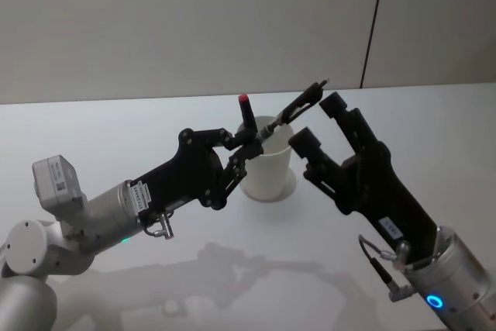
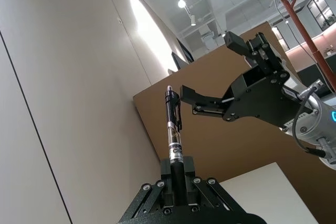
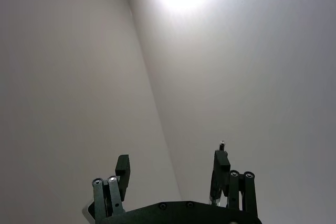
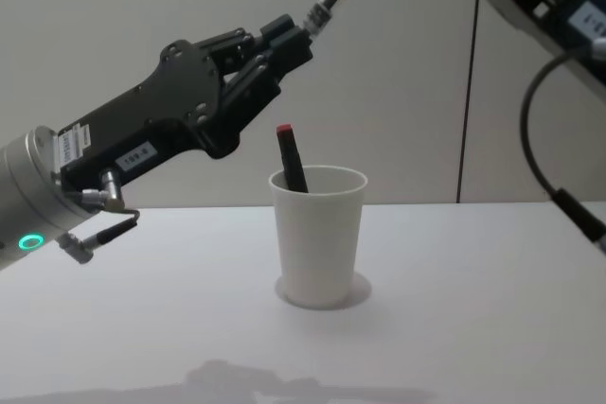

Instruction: Place the pen into the pen holder.

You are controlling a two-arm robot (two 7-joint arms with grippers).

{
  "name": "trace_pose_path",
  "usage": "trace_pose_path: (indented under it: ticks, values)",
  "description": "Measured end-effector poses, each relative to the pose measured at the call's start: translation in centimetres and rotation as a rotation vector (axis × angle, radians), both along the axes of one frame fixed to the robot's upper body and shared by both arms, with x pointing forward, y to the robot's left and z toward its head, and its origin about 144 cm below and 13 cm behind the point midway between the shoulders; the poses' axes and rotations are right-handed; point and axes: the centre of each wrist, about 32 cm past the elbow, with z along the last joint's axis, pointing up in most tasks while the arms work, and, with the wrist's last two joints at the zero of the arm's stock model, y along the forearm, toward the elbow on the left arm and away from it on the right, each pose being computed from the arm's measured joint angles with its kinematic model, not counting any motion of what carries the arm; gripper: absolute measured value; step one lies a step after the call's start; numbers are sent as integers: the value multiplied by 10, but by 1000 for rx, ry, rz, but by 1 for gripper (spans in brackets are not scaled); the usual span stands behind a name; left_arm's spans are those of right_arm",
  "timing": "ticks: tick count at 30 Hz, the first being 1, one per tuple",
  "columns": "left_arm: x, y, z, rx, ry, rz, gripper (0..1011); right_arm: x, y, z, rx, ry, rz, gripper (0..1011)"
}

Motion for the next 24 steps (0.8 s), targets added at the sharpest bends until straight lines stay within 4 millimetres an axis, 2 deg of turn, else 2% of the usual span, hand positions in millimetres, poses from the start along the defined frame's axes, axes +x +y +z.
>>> trace_pose_path:
  ticks: [24]
  values:
    - [0, 0, 0, 0, 0, 0, 139, -1, -4, 0, 51, 5, -11, 1002]
